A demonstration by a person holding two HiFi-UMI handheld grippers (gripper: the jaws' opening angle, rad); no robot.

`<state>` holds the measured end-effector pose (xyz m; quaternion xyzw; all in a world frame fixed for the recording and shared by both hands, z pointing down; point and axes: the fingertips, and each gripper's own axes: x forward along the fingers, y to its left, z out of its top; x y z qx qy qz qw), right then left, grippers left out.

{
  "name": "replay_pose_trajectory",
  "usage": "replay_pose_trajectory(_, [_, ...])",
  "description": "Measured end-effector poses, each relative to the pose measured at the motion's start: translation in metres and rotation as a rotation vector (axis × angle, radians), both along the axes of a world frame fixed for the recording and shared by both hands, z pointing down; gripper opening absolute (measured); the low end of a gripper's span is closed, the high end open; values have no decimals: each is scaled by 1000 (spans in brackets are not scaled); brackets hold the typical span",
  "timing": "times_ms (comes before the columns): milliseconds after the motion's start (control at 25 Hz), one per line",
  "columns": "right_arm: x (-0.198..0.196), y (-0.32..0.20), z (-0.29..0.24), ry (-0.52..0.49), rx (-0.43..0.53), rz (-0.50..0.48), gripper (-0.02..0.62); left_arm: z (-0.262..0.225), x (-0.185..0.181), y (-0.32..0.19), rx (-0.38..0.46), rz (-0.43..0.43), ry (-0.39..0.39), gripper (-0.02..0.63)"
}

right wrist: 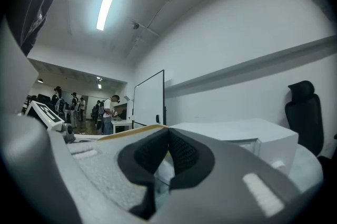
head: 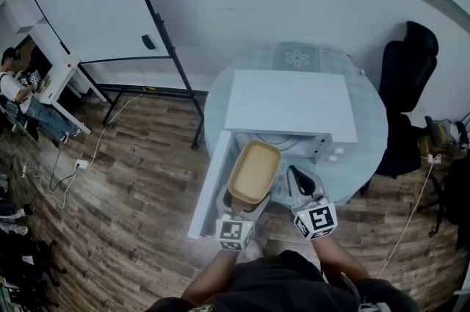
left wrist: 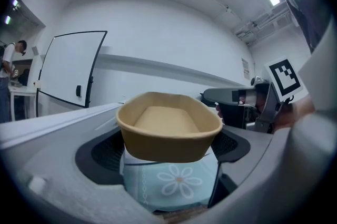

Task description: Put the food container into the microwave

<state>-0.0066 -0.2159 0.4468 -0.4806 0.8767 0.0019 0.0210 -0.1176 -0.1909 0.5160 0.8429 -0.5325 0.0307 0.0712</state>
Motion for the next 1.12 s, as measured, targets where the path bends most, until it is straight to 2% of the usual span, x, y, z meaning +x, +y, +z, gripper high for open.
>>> replay_pose_trajectory(360, [22,-21,32,27,-64,40,2,34,18,-20,-70,38,-22,520])
replay_pose_trajectory(520, [27,-36,47,48,-82,19,2,37,24,-36,-44,16,-17,520])
replay_pose_trajectory(680, [29,-44,65,100,-86,-2,2,53,29,-45,-70,7,-32,521])
replay_pose_trajectory(1120, [33,-62,111,99,-163,-60,0,89,41,-75,-119,-10,-58,520])
